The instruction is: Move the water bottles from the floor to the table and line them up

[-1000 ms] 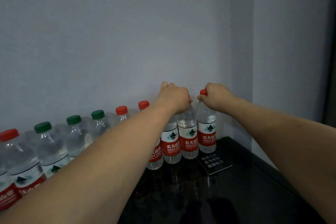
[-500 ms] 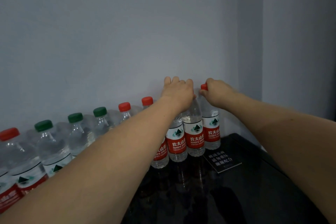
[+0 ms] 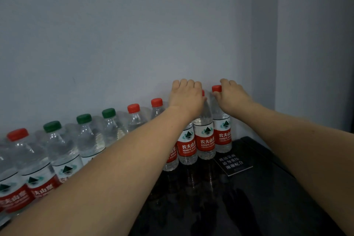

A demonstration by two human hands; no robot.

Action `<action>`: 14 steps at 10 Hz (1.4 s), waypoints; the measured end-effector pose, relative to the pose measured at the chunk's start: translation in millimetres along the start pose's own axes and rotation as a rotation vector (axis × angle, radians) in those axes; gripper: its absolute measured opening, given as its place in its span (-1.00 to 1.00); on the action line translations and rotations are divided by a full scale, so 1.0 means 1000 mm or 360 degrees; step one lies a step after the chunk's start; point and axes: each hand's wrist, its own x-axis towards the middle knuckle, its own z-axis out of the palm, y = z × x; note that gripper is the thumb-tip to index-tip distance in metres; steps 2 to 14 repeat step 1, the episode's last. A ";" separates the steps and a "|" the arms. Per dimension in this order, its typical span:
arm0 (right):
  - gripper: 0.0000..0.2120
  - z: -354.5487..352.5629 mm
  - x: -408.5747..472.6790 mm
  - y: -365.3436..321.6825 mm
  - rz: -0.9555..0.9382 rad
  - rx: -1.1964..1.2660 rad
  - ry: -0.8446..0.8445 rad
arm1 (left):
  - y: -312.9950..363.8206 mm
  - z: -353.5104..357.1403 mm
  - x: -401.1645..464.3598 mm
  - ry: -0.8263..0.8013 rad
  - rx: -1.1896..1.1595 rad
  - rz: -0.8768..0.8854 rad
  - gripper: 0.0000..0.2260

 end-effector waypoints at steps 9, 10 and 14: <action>-0.52 -0.002 -0.015 -0.001 -0.0088 0.0025 0.0250 | -0.006 -0.004 -0.011 0.0069 -0.0076 -0.0046 -0.58; -0.52 -0.002 -0.015 -0.001 -0.0088 0.0025 0.0250 | -0.006 -0.004 -0.011 0.0069 -0.0076 -0.0046 -0.58; -0.52 -0.002 -0.015 -0.001 -0.0088 0.0025 0.0250 | -0.006 -0.004 -0.011 0.0069 -0.0076 -0.0046 -0.58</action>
